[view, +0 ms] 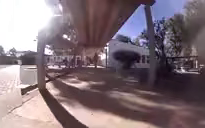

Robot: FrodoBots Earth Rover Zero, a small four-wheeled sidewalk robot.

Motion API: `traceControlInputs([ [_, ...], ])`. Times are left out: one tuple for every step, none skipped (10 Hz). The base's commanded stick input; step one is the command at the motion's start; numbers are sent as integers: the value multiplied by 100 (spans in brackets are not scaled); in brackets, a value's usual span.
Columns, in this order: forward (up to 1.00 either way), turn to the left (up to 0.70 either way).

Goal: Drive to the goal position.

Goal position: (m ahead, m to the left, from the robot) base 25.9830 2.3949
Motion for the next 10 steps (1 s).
traceControlInputs([
  [100, 1],
  [100, 1],
  [100, 1],
  [100, 1],
  [100, 1],
  [100, 1],
  [100, 1],
  [100, 1],
  [100, 1],
  [100, 1],
])
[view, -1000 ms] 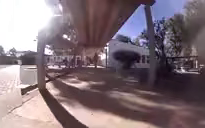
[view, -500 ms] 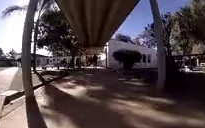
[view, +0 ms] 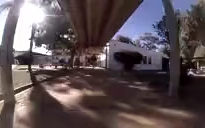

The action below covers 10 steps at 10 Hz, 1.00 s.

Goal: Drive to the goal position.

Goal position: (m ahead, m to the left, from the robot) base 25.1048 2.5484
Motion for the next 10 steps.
traceControlInputs([
  [100, 1],
  [100, 7],
  [100, 27],
  [100, 13],
  [100, 6],
  [100, 1],
  [100, 1],
  [100, 1],
  [100, 1],
  [100, 1],
])
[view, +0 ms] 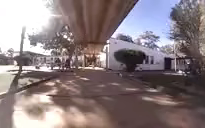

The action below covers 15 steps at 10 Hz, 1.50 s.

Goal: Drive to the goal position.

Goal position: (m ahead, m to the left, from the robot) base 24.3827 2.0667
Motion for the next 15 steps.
traceControlInputs([
  [100, 1],
  [100, 1],
  [100, 1],
  [100, 1],
  [100, 1],
  [100, 1],
  [100, 1],
  [100, 1],
  [100, 41],
  [100, 41],
  [100, 27],
  [100, 9],
  [100, 1],
  [100, 1],
  [100, 1],
])
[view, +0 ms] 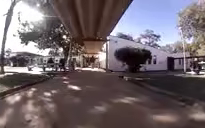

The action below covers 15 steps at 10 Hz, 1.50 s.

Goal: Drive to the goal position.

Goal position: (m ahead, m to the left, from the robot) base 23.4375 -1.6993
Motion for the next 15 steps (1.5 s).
traceControlInputs([
  [100, 1],
  [100, 1],
  [100, 1],
  [100, 1],
  [100, 1],
  [100, 1],
  [100, 1],
  [100, 1],
  [100, 1],
  [100, 1],
  [100, 1],
  [100, 1],
  [100, 1],
  [100, 1],
  [100, 1],
])
